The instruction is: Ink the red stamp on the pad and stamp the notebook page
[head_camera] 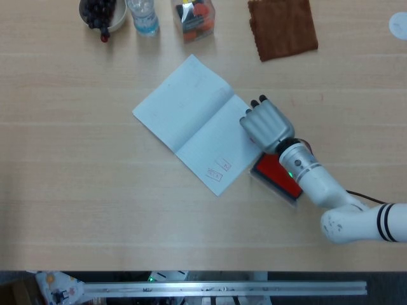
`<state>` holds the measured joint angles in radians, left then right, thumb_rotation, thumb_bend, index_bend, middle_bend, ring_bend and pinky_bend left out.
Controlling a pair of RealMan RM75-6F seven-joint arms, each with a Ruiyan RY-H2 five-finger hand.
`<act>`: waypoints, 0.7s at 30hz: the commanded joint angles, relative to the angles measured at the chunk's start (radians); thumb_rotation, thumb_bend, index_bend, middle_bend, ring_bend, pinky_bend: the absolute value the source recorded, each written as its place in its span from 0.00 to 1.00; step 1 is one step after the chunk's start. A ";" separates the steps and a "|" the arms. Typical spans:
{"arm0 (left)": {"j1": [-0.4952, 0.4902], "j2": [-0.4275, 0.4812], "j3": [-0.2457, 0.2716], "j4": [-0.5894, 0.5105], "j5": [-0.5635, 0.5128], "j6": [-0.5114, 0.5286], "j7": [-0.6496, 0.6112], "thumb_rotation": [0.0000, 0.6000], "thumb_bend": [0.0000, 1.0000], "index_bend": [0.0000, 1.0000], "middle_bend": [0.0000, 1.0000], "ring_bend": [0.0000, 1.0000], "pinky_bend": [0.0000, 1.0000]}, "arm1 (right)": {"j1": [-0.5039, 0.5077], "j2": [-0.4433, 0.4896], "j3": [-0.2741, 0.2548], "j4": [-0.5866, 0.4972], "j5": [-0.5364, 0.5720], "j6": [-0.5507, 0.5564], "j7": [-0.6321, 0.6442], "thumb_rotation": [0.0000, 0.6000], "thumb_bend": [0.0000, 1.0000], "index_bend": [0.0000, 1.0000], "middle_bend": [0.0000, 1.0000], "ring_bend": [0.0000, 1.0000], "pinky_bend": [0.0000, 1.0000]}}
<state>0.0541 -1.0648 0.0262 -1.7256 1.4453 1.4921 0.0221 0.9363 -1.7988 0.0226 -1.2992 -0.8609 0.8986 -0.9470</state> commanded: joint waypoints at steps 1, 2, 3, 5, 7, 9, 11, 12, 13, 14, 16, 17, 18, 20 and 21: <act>0.001 0.001 0.000 0.000 0.000 0.002 -0.001 1.00 0.27 0.04 0.04 0.04 0.06 | -0.001 -0.001 0.000 0.003 0.003 0.000 -0.002 1.00 0.33 0.69 0.50 0.31 0.31; 0.001 0.002 -0.001 0.000 -0.001 0.003 -0.002 1.00 0.27 0.04 0.04 0.04 0.06 | -0.001 -0.001 -0.001 0.005 0.004 0.000 -0.003 1.00 0.33 0.69 0.50 0.31 0.31; 0.002 0.002 -0.001 0.000 -0.001 0.003 -0.002 1.00 0.27 0.04 0.04 0.04 0.06 | -0.003 0.000 -0.002 0.008 0.005 0.001 -0.003 1.00 0.33 0.69 0.50 0.31 0.31; 0.002 0.003 -0.001 -0.001 0.000 0.003 -0.002 1.00 0.27 0.04 0.04 0.04 0.06 | -0.006 0.002 -0.001 0.009 0.007 0.001 0.001 1.00 0.33 0.69 0.50 0.31 0.31; 0.001 0.003 -0.001 -0.002 0.001 0.002 -0.002 1.00 0.27 0.04 0.04 0.04 0.06 | -0.009 0.009 0.006 -0.004 -0.005 0.004 0.021 1.00 0.33 0.69 0.50 0.31 0.31; 0.000 0.002 -0.001 -0.004 0.003 0.003 0.000 1.00 0.27 0.04 0.04 0.04 0.06 | -0.013 0.024 0.016 -0.034 -0.022 0.011 0.048 1.00 0.33 0.69 0.50 0.31 0.31; -0.001 0.003 -0.001 -0.007 0.006 0.004 0.001 1.00 0.27 0.04 0.04 0.04 0.06 | -0.015 0.042 0.023 -0.062 -0.038 0.020 0.060 1.00 0.33 0.69 0.50 0.31 0.31; -0.001 0.004 -0.001 -0.008 0.007 0.005 0.002 1.00 0.27 0.04 0.04 0.04 0.06 | -0.016 0.052 0.025 -0.075 -0.043 0.026 0.063 1.00 0.33 0.69 0.50 0.31 0.31; -0.001 0.004 -0.002 -0.010 0.008 0.006 0.003 1.00 0.27 0.04 0.04 0.04 0.06 | -0.017 0.067 0.028 -0.094 -0.047 0.033 0.065 1.00 0.33 0.69 0.50 0.31 0.31; -0.001 0.005 -0.002 -0.011 0.009 0.006 0.003 1.00 0.27 0.04 0.04 0.04 0.06 | -0.019 0.079 0.031 -0.108 -0.049 0.036 0.069 1.00 0.33 0.69 0.50 0.31 0.31; -0.002 0.006 -0.001 -0.012 0.009 0.004 0.005 1.00 0.27 0.04 0.04 0.04 0.06 | -0.026 0.108 0.039 -0.138 -0.051 0.042 0.088 1.00 0.33 0.69 0.50 0.31 0.31; -0.002 0.006 -0.001 -0.013 0.009 0.004 0.006 1.00 0.27 0.04 0.04 0.04 0.06 | -0.029 0.121 0.040 -0.149 -0.053 0.046 0.095 1.00 0.33 0.69 0.50 0.31 0.31; -0.002 0.006 -0.001 -0.014 0.009 0.004 0.008 1.00 0.27 0.04 0.04 0.04 0.06 | -0.033 0.134 0.039 -0.158 -0.058 0.051 0.100 1.00 0.33 0.69 0.50 0.31 0.31; -0.002 0.005 0.000 -0.015 0.012 0.005 0.009 1.00 0.27 0.04 0.04 0.04 0.06 | -0.043 0.164 0.034 -0.178 -0.066 0.060 0.107 1.00 0.33 0.69 0.50 0.31 0.31; -0.002 0.005 0.001 -0.016 0.013 0.004 0.010 1.00 0.27 0.04 0.04 0.04 0.06 | -0.047 0.177 0.030 -0.185 -0.067 0.062 0.108 1.00 0.33 0.69 0.50 0.31 0.31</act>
<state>0.0519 -1.0601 0.0269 -1.7411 1.4583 1.4962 0.0317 0.8987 -1.6400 0.0559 -1.4692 -0.9212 0.9522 -0.8465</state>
